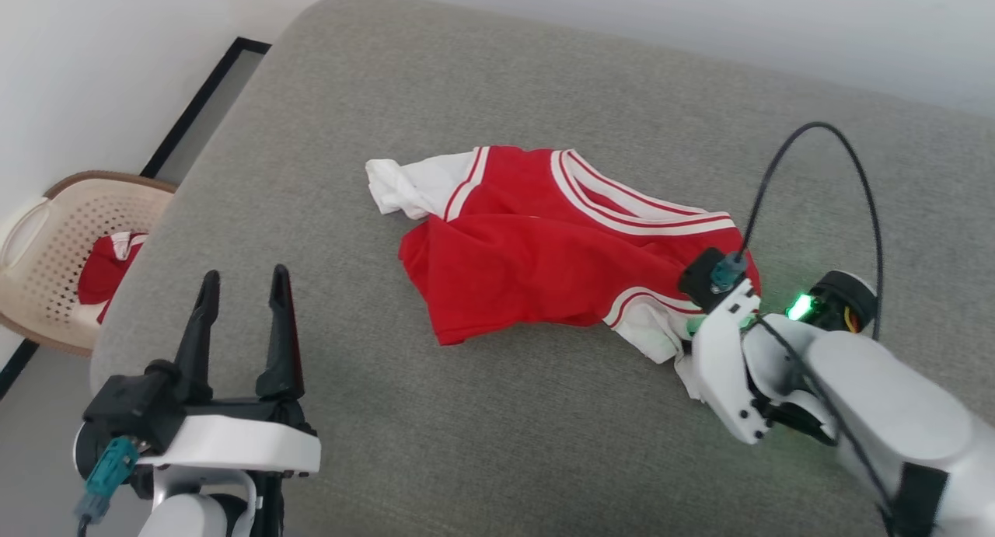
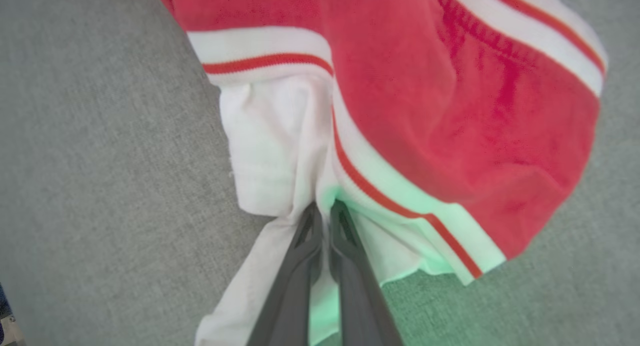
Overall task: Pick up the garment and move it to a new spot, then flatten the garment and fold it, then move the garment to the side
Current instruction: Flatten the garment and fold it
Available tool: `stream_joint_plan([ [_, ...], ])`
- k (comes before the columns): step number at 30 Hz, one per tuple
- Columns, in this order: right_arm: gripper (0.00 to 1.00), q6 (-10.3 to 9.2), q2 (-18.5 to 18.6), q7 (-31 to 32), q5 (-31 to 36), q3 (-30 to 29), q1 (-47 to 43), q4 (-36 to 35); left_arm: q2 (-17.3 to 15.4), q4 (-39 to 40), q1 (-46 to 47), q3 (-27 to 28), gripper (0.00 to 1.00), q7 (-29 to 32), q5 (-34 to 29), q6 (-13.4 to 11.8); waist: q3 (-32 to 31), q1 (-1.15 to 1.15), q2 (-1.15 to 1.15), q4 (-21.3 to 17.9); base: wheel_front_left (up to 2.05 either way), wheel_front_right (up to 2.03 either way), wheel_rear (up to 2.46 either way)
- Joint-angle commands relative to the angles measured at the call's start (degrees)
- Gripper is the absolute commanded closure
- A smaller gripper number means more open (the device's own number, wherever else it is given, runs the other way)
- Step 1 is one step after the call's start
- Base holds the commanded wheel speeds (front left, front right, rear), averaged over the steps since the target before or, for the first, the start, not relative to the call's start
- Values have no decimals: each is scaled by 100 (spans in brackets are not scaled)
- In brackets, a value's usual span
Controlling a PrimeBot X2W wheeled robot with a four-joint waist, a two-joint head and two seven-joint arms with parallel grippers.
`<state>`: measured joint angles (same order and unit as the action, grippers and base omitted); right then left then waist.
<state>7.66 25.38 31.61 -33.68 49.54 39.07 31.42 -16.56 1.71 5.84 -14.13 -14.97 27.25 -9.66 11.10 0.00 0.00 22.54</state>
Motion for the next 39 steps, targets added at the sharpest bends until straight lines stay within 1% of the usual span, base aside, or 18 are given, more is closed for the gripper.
stream_joint_plan([
  [1, 100, -32, 263, 8, -86, 109, -87, 9, 68, -3, -88, 117, 0, -31, -89, 74, -26, 0, 0, -66, 0, 0, 0],
  [5, 100, -31, 778, -2, -397, 229, 97, -619, 265, -4, -249, 437, 0, -31, -266, 256, -60, 0, 0, -252, 0, 0, 0],
  [8, 100, -23, 1253, 57, -619, 245, 101, -1110, 390, -27, -323, 632, 0, -31, -382, 401, -76, 0, 0, -374, 0, 0, 0],
  [9, 100, -23, 1662, 100, -714, 211, 59, -1380, 483, -52, -354, 722, 0, -30, -460, 496, -74, 0, 0, -427, 0, 0, 0],
  [10, 100, -23, 1858, 132, -789, 188, 4, -1511, 514, -69, -361, 756, 0, -31, -506, 543, -73, 0, 0, -447, 0, 0, 0],
  [14, 100, -23, 2564, 229, -1003, 46, -212, -1871, 644, -145, -371, 899, 0, -32, -591, 711, -79, 0, 0, -489, 0, 0, 0],
  [19, 100, -23, 3219, 356, -1256, -135, -584, -2120, 752, -247, -383, 1008, 0, -31, -731, 877, -114, 0, 0, -480, 0, 0, 0],
  [20, 100, -23, 3219, 356, -1256, -135, -584, -2120, 752, -247, -383, 1008, 0, -31, -731, 877, -114, 0, 0, -480, 0, 0, 0],
  [23, 100, -23, 3470, 462, -1235, -130, -832, -2192, 805, -289, -402, 1071, 0, -31, -788, 966, -145, 0, 0, -464, 0, 0, 0],
  [24, 100, -23, 3466, 465, -1258, -134, -918, -2171, 818, -308, -407, 1088, 0, -31, -807, 977, -157, 0, 0, -461, 0, 0, 0],
  [26, 100, -23, 3355, 399, -1313, -194, -1056, -2046, 836, -339, -421, 1127, 0, -31, -823, 1028, -176, 0, 0, -462, 0, 0, 0],
  [28, 100, -23, 3147, 280, -1308, -274, -1156, -1819, 843, -375, -432, 1153, 0, -31, -841, 1077, -192, 0, 0, -473, 0, 0, 0],
  [29, 93, -22, 3008, 207, -1287, -323, -1188, -1671, 846, -392, -436, 1168, 0, -31, -849, 1102, -198, 0, 0, -482, 0, 0, 0],
  [30, 67, -22, 2876, 145, -1245, -358, -1223, -1541, 843, -422, -439, 1168, 0, -31, -858, 1135, -204, 0, 0, -494, 0, 0, 0],
  [31, 32, -22, 2743, 66, -1206, -413, -1230, -1418, 842, -444, -430, 1169, 0, -31, -850, 1160, -207, 0, 0, -510, 0, 0, 0],
  [32, 0, -22, 2628, -12, -1154, -475, -1222, -1301, 826, -468, -409, 1172, 0, -31, -857, 1182, -209, 0, 0, -528, 0, 0, 0],
  [36, 0, -18, 2334, -169, -1060, -677, -1192, -1166, 698, -522, -252, 1137, 0, 80, -799, 1286, -234, 0, 0, -657, 0, 0, 0],
  [39, 0, -19, 2267, -294, -1133, -977, -1249, -1328, 559, -457, -99, 1108, 0, 338, -679, 1384, -278, 0, 0, -802, 0, 0, 0],
])
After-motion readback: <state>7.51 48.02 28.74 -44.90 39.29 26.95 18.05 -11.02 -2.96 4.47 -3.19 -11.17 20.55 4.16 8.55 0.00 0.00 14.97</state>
